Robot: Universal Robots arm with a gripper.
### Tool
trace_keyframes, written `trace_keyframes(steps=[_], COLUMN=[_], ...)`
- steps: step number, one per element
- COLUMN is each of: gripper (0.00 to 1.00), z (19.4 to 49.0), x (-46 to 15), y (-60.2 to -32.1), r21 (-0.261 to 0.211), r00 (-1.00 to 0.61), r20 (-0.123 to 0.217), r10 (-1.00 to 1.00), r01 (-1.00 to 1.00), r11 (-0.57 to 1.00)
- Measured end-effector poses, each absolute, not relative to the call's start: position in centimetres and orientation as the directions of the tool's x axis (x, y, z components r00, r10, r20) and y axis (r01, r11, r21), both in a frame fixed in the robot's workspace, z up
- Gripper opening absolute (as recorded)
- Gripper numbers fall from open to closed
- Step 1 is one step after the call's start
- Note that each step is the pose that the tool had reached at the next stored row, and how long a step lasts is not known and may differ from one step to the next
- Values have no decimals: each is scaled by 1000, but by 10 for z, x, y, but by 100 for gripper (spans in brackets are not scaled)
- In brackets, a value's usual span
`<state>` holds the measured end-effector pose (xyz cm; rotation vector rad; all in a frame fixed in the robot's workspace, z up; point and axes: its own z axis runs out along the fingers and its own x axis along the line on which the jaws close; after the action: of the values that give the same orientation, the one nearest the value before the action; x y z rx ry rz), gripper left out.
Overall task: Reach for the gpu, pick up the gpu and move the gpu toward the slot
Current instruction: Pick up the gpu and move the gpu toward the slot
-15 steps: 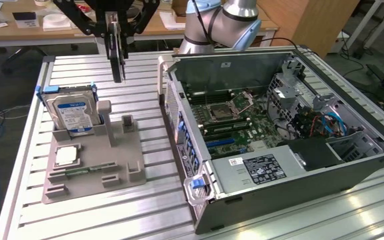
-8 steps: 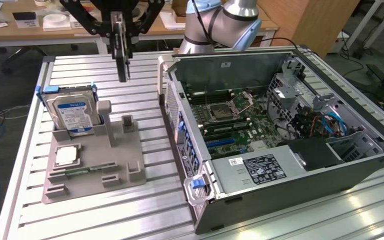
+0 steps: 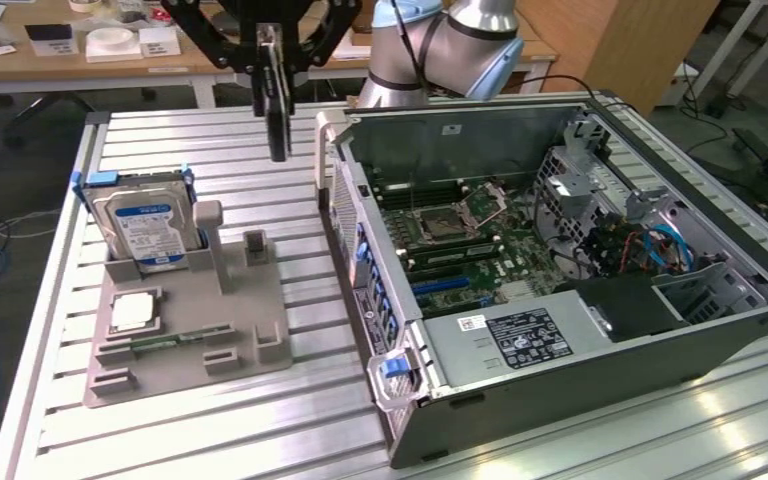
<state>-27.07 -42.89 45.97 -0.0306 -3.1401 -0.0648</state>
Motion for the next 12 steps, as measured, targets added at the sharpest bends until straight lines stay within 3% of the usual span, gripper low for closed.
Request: trace_keyframes(steps=[12], gripper=[28], z=[460], x=[-240], y=[-429], r21=[41], r00=[-1000], r20=[1], r10=[20], r01=[20], r11=[999])
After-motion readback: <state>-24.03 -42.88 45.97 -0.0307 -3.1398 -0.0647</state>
